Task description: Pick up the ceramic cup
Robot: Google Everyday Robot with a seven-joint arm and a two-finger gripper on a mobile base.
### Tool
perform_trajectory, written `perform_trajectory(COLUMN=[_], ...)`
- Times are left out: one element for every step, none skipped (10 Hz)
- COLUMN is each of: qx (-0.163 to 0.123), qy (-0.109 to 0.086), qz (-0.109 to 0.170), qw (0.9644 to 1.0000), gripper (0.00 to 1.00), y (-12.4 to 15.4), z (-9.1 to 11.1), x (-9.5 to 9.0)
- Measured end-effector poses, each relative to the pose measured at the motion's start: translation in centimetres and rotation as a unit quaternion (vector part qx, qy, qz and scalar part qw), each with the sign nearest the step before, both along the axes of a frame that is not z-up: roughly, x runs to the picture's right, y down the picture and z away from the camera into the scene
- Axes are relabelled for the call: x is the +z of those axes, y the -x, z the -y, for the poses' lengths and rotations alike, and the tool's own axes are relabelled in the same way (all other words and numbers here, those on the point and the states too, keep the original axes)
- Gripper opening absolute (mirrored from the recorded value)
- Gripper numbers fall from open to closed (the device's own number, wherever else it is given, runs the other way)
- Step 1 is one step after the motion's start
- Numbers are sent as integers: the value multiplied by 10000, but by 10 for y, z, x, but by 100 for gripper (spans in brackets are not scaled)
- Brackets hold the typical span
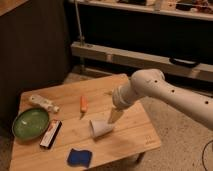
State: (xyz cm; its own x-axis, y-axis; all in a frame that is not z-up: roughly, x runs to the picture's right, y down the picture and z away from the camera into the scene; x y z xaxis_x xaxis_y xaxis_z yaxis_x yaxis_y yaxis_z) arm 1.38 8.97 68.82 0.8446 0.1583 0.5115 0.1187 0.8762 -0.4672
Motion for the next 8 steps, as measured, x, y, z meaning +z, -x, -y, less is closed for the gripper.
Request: perform_trajectory(qx=[-90, -149, -204, -251, -329, -380, -403, -412], qy=[194, 299, 399, 474, 565, 636, 740, 854], qz=[-21, -20, -37, -55, -65, -64, -79, -91], qw=[9998, 9994, 9990, 9985, 9978, 9972, 9964, 9955], gripper=[80, 80, 80, 80, 80, 80, 80, 80], y=[2, 5, 6, 7, 13, 17, 20, 21], z=[-9, -14, -21, -28, -41, -52, -65, -80], x=[13, 20, 25, 27, 28, 29, 33, 43])
